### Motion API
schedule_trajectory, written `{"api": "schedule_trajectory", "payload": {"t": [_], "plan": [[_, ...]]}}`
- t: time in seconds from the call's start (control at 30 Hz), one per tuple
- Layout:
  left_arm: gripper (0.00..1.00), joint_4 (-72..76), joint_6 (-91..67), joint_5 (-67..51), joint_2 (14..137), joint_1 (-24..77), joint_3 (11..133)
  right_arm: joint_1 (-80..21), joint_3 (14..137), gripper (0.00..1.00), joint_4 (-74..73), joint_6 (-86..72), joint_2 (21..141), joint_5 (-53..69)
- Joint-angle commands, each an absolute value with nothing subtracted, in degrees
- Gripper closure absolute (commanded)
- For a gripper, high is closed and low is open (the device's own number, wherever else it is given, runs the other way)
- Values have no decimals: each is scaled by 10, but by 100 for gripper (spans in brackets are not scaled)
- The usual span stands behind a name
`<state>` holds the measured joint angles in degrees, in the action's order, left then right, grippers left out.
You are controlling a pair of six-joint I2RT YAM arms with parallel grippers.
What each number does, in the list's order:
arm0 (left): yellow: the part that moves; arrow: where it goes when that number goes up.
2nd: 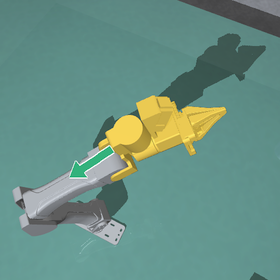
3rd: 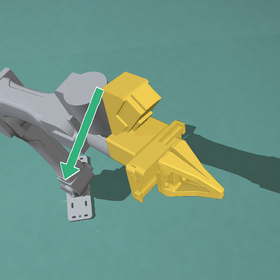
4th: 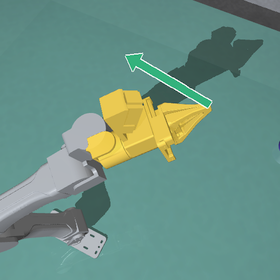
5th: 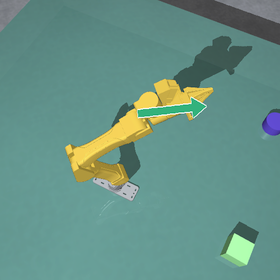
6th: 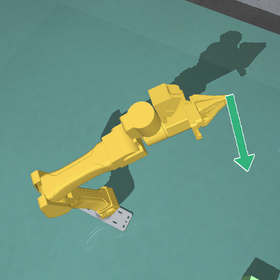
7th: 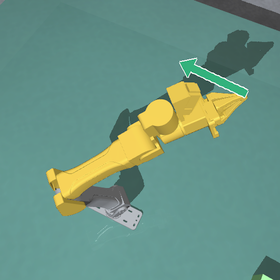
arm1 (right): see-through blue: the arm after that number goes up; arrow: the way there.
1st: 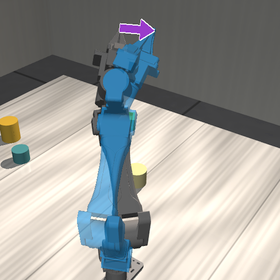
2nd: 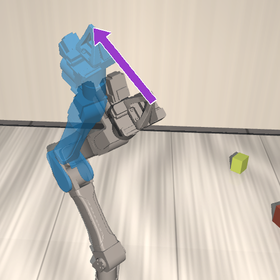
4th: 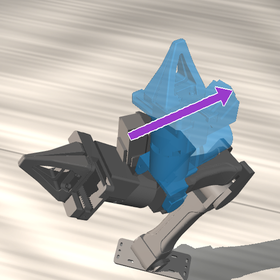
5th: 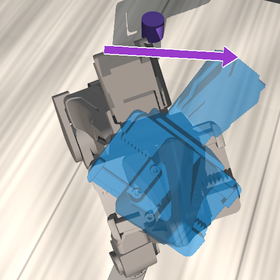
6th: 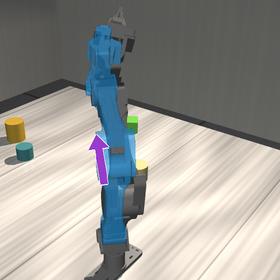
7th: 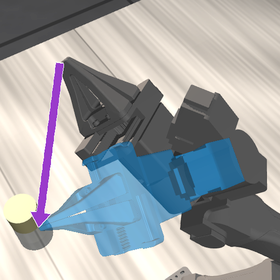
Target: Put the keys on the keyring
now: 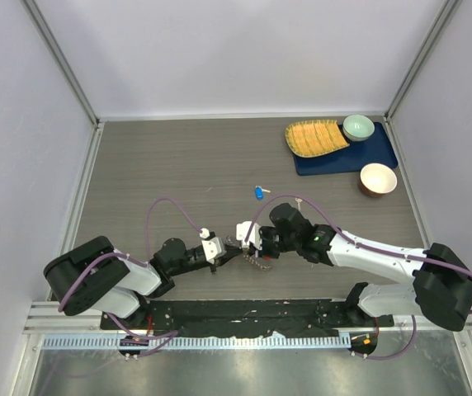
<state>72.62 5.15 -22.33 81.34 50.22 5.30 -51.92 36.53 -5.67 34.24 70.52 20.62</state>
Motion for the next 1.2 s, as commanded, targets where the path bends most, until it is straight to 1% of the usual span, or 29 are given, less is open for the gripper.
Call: {"api": "schedule_trajectory", "payload": {"t": [0.0,0.4,0.63,0.83,1.17], "plan": [[100,886,58,-230,808,499,62,-524,381,99,-44,350,700,217],[100,885,58,-247,809,499,63,-543,381,99,-47,361,697,222],[100,886,54,-272,809,497,66,-567,379,99,-40,370,694,202],[100,885,47,-299,814,495,71,-572,369,99,-20,370,674,193],[100,885,33,-350,818,484,76,-580,375,99,-31,378,672,192]]}}
